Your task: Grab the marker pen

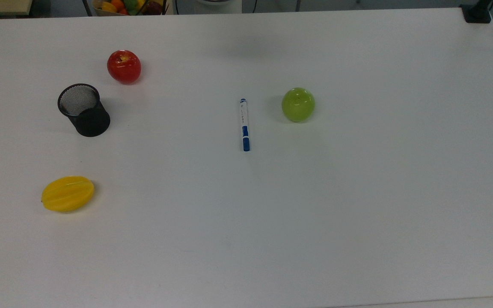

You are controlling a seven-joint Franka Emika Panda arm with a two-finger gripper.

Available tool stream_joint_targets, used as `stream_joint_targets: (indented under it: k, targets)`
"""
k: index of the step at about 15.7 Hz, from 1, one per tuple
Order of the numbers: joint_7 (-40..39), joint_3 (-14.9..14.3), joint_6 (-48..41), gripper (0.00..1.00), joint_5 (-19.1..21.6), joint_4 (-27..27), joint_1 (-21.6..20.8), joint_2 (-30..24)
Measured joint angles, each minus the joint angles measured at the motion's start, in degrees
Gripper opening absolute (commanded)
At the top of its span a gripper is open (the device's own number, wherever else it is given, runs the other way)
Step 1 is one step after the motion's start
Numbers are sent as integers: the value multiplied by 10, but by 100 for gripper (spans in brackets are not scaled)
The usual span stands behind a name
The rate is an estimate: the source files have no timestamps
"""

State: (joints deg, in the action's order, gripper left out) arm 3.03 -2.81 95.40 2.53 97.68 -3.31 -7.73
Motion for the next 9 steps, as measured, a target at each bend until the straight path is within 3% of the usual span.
stream_joint_targets:
  k: [5,9]
  targets:
    - [-88,-16,28,100,1,0,-13,13]
    - [-106,-20,40,100,1,0,-17,26]
